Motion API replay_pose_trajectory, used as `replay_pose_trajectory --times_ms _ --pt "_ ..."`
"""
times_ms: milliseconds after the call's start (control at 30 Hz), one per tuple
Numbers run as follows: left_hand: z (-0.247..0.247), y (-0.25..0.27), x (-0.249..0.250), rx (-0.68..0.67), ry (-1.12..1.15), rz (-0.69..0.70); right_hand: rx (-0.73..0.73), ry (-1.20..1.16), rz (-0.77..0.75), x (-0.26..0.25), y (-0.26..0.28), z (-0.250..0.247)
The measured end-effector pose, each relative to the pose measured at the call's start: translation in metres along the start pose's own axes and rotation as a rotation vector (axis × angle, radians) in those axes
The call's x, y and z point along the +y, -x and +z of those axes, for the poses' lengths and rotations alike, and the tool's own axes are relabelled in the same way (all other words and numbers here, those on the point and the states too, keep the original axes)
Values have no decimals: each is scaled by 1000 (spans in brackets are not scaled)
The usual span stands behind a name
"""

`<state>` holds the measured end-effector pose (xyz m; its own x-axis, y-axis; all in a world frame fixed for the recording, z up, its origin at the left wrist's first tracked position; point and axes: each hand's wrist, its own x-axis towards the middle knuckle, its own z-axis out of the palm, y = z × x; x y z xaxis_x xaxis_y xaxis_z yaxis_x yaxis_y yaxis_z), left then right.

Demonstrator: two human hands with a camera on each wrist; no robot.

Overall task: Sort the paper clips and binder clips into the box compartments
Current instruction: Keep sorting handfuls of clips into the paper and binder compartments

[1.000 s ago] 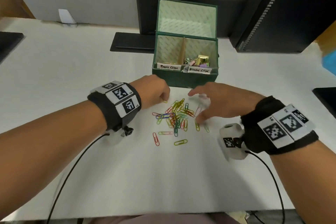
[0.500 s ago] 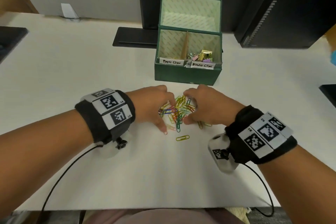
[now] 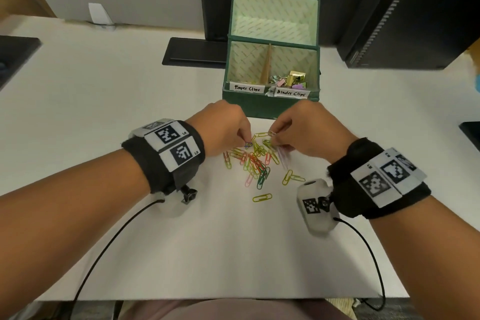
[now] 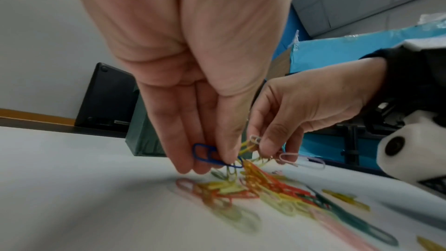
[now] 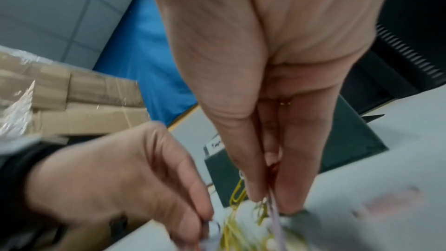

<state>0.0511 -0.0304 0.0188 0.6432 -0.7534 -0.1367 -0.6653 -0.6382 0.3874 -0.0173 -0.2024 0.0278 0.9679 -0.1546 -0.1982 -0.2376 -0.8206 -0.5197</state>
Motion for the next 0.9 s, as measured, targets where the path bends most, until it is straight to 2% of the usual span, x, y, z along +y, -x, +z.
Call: replay_pose_trajectory --times_ms 133,200,267,367,467,567,667,767,833,900 --pt "-1 1 -8 56 130 -51 19 -260 63 0 2 -16" --pt "-3 3 -11 84 193 -61 8 -299 64 -1 2 -17" --pt "-11 5 -12 167 256 -61 39 -352 41 -7 0 -20" --pt "-30 3 -13 352 298 -76 191 -492 -29 -24 -13 -37" --pt "-49 -3 -16 493 294 -102 382 -416 -112 -44 -38 -52" --pt "-62 -8 -18 569 325 -128 453 -226 -151 -58 -65 -51" --pt "-69 -13 -17 606 374 -127 405 -41 -146 -65 -85 -41" --pt "-72 -21 -19 623 425 -118 231 130 -129 -65 -87 -33" --pt "-72 -30 -21 646 440 -117 245 77 -126 -61 -82 -34" --pt "-69 -39 -20 667 440 -120 340 -8 -129 -56 -73 -36"
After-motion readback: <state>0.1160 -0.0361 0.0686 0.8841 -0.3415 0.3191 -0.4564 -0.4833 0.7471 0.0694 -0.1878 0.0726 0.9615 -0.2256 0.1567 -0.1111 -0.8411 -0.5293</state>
